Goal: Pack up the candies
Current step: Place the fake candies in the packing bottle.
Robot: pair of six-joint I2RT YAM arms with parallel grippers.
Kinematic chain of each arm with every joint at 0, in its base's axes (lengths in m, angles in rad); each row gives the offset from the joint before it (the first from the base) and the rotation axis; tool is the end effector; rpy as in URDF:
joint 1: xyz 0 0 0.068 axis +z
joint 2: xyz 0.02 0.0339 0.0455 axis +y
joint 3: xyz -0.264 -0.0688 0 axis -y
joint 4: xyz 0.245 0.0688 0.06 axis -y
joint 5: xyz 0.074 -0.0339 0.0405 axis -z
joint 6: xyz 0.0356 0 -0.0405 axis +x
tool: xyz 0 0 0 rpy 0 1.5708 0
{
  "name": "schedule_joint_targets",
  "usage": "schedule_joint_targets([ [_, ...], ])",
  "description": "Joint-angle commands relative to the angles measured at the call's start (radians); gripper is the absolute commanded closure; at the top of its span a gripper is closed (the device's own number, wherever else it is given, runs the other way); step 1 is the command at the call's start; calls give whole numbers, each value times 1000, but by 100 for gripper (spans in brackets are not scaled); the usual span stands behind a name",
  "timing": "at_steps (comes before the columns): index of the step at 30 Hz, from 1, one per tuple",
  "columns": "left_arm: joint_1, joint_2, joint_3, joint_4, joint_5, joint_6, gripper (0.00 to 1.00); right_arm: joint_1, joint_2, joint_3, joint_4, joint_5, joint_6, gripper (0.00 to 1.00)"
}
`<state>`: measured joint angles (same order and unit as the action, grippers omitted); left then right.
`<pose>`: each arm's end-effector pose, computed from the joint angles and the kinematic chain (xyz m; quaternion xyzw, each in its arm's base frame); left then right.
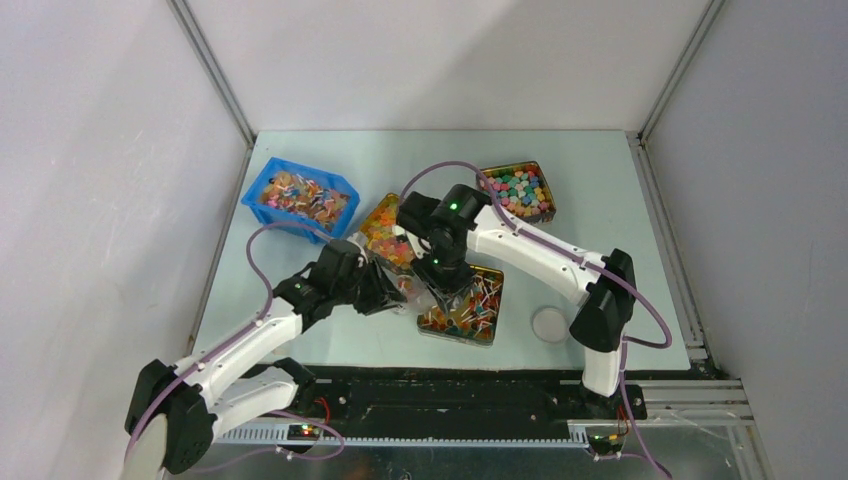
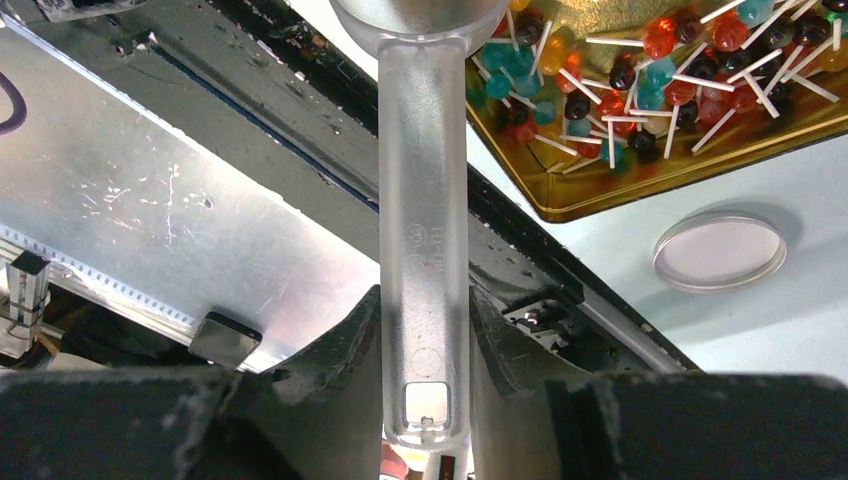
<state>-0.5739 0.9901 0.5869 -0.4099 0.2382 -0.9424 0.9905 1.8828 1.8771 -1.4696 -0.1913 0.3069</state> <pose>0.1623 -0.1149 0.2144 -0.1258 0.9149 -0.3327 0.1907 0.1899 0.3021 0.3149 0.3376 -0.9352 -0.1047 0.0198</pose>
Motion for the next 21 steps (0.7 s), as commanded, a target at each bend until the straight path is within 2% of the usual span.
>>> schedule_joint_targets([
  [1, -7, -9, 41, -27, -7, 17, 59, -7, -40, 49, -8, 21, -3, 100],
  [7, -3, -28, 50, -27, -13, 6, 51, -7, -58, 40, 7, 17, -13, 100],
  [12, 11, -56, 65, -40, -21, 4, 40, -7, -73, 38, 23, 10, -19, 100],
  [18, 43, -103, 71, -54, -8, 6, 37, -7, -115, 8, 48, 13, -22, 100],
  [21, 57, -129, 74, -43, 7, 0, 35, -13, -164, -67, 103, 30, -13, 100],
])
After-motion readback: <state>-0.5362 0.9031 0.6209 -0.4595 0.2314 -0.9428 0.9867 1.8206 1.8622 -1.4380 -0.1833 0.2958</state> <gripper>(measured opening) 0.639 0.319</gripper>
